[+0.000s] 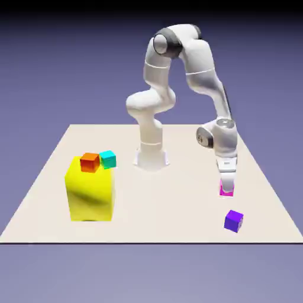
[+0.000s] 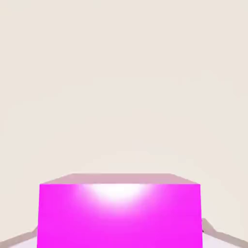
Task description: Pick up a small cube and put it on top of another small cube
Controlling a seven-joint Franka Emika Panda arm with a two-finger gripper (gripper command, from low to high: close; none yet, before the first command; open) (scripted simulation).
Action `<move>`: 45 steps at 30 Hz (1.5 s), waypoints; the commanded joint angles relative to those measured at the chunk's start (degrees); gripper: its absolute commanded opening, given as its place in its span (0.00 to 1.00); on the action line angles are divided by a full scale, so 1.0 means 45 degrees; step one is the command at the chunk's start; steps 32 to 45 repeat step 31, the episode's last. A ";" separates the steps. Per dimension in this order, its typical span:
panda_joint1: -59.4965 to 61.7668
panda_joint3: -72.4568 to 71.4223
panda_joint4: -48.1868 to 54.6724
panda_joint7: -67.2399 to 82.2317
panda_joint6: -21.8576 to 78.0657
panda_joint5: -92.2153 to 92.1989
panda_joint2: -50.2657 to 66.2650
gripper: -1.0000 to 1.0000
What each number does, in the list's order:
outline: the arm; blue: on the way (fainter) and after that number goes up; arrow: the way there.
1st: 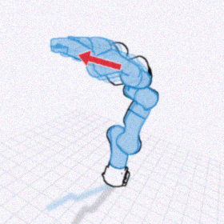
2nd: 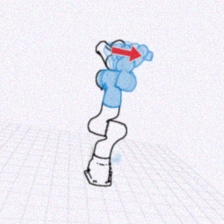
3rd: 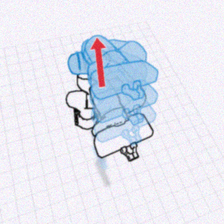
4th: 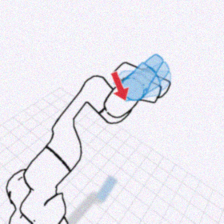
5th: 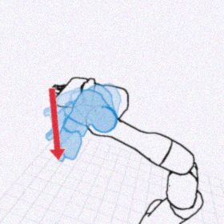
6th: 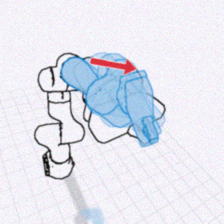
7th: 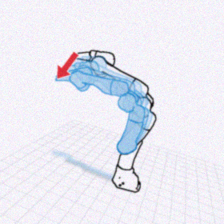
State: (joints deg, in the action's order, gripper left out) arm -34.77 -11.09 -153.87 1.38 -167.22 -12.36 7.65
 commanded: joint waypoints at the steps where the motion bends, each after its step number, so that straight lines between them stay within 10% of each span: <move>1: 0.0453 0.0307 0.0052 -0.0344 0.0479 0.0222 -0.0462 0.00; 20: 0.9128 0.6141 0.1082 -0.7038 0.9788 0.4588 -0.9228 0.00; 27: 0.9287 0.6707 -0.0232 -0.7097 0.7287 0.4742 -0.8043 0.00; 28: 0.9287 0.6707 -0.0232 -0.7097 0.7286 0.4742 -0.8043 1.00; 45: 0.9317 0.6543 0.0307 -0.7146 0.8392 0.4728 -0.8614 1.00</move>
